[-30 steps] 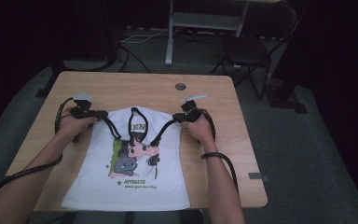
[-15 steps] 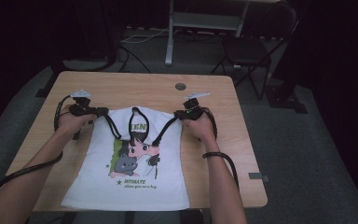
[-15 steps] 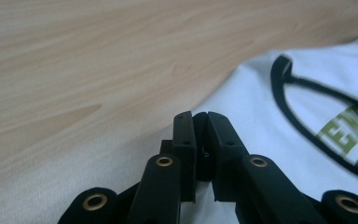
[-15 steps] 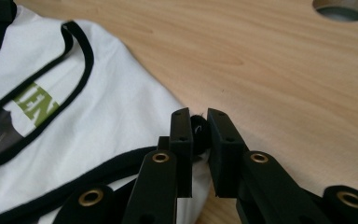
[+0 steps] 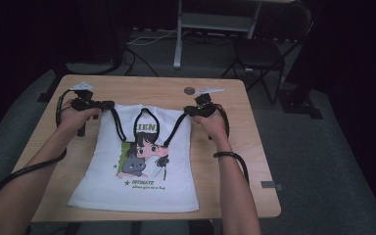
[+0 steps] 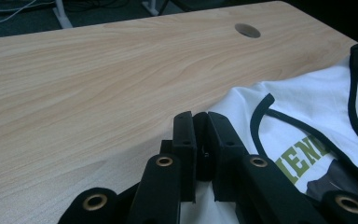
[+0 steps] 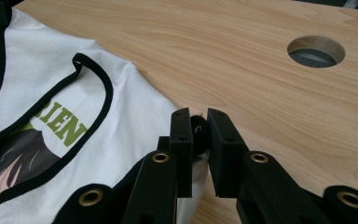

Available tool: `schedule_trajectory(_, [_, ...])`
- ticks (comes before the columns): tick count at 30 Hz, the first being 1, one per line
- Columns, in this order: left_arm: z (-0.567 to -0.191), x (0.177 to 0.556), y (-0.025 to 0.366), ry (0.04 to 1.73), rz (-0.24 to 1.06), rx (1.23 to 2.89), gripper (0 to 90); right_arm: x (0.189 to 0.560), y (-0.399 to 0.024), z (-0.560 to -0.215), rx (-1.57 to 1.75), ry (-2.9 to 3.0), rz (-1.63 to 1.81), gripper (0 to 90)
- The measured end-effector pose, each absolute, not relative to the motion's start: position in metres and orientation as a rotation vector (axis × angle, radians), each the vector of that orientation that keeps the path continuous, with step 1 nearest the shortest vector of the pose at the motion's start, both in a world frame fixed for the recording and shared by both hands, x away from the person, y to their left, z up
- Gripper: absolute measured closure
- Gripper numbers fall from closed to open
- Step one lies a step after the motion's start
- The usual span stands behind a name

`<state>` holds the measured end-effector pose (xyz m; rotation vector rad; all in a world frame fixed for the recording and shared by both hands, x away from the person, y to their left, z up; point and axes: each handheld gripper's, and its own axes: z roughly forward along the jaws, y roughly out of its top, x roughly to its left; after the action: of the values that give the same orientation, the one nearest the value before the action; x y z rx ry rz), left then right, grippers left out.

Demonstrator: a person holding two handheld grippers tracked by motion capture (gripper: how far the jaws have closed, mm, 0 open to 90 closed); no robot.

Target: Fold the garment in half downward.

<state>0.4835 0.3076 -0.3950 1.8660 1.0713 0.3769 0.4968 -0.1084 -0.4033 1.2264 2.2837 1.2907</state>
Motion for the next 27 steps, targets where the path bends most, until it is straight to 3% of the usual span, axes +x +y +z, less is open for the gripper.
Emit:
schedule_trajectory(7, [-0.391, 0.491, 0.310, 1.087, 0.378, 1.843, 82.4, 0.503, -0.110, -0.402, 1.236, 2.266, 1.288, 81.0])
schedule_trajectory(16, [-0.342, 0.493, 0.313, 1.012, 0.465, 1.760, 82.4, 0.506, -0.119, -0.348, 1.176, 2.093, 1.450, 80.9])
schedule_trajectory(27, [-0.339, 0.488, 0.312, 1.001, 0.470, 1.760, 82.4, 0.500, -0.116, -0.343, 1.157, 2.107, 1.462, 80.9])
